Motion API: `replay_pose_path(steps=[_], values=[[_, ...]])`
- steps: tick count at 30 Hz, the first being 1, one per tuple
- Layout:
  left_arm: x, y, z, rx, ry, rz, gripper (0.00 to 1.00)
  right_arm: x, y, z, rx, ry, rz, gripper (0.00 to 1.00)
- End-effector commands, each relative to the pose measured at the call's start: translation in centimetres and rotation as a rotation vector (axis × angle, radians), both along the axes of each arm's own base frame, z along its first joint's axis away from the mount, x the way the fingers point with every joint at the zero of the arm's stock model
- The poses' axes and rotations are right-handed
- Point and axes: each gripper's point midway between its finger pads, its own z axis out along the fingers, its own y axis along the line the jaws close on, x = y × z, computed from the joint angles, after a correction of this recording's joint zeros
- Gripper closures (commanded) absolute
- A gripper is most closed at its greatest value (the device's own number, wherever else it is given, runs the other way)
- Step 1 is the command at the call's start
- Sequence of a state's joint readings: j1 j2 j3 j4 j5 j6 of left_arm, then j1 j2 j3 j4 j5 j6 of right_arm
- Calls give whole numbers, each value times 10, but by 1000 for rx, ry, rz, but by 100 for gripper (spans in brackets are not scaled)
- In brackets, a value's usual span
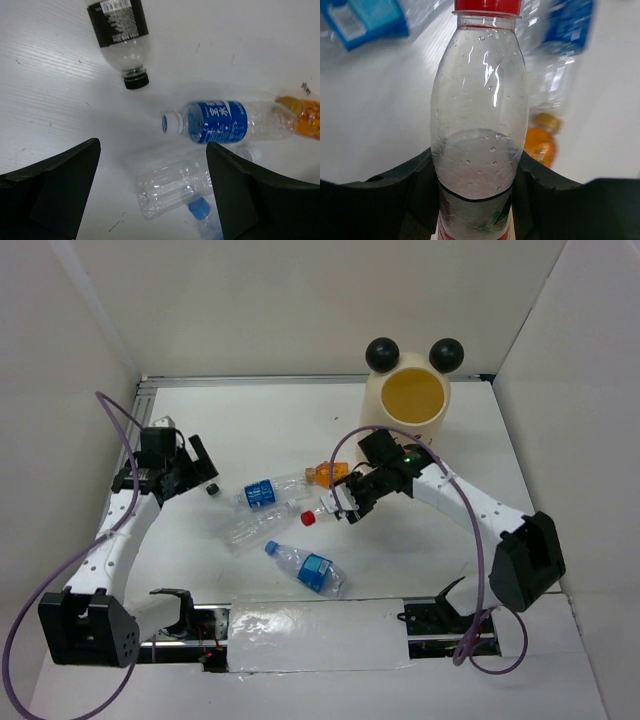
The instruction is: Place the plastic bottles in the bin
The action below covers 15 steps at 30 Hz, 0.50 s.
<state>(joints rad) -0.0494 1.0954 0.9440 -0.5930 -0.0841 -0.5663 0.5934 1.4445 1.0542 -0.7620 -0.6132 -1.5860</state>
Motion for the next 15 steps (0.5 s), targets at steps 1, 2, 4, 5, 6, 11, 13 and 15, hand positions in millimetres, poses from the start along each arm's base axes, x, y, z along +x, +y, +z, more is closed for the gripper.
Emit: replay_pose_path(steps=[1,2,4,5,6,11,13,15], values=[[31,14,28,-45,-90,57,0,-16,25,88,244,75,-22,57],[36,22,25,-61,-81,77,0,-18,30,110,294,91,-35,57],[43,32,28,-55,-89,83,0,-25,38,147,406,97,-3,58],[46,41,28,-72,-85,104,0,-20,45,186,509,73,-19,58],[46,41,27,-62,-84,95,0,-21,44,190,516,64,-16,58],[52,57,24,-57,-83,101,0,30,21,265,718,-56,-152,58],[52,57,17,-71,-72,86,0,57,-2,282,760,-154,-215,58],[54,55,9,-97,-54,72,0,86,-28,299,805,-216,-285,58]])
